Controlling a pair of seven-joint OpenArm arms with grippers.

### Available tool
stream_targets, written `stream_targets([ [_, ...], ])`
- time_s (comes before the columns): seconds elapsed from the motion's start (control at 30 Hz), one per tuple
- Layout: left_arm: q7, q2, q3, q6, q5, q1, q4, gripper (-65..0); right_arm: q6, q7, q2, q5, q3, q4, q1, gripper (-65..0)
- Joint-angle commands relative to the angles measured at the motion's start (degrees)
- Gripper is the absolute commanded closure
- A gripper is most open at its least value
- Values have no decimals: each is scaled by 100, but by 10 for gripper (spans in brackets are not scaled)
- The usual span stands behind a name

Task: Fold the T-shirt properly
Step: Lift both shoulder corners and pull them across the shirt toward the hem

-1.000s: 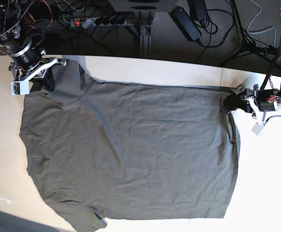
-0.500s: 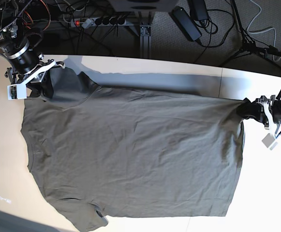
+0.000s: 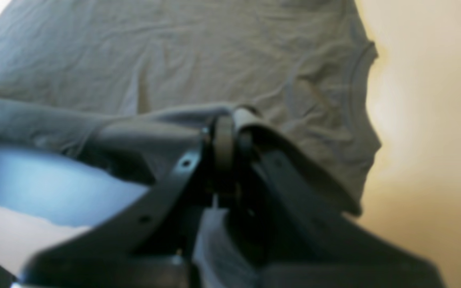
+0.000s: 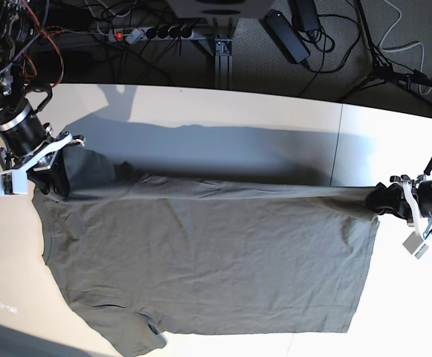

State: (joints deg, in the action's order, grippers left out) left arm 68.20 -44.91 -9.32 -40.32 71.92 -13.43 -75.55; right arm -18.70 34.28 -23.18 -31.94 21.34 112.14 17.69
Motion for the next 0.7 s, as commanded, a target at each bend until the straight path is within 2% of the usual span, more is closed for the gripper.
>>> stream_targets([
  [0.0,-151,-81,66,32,-26,-186,31,0,-435,-144,-101,-20,-11,-31,-144,0],
  [0.2,-190,306,66,32,-260,-848,903,0,-470,-149,-337,4,-424,-778,-804,0],
  [0.43,-343,538,63,32,-424,-1513,1805,0,-577,-149,-444,33,-807,-1609,-1707,0],
  [0.67,-872,789,63,32,-1158,-1895,2306,0,-603,-146,-442,348,-1453,-2542,-2627,0],
])
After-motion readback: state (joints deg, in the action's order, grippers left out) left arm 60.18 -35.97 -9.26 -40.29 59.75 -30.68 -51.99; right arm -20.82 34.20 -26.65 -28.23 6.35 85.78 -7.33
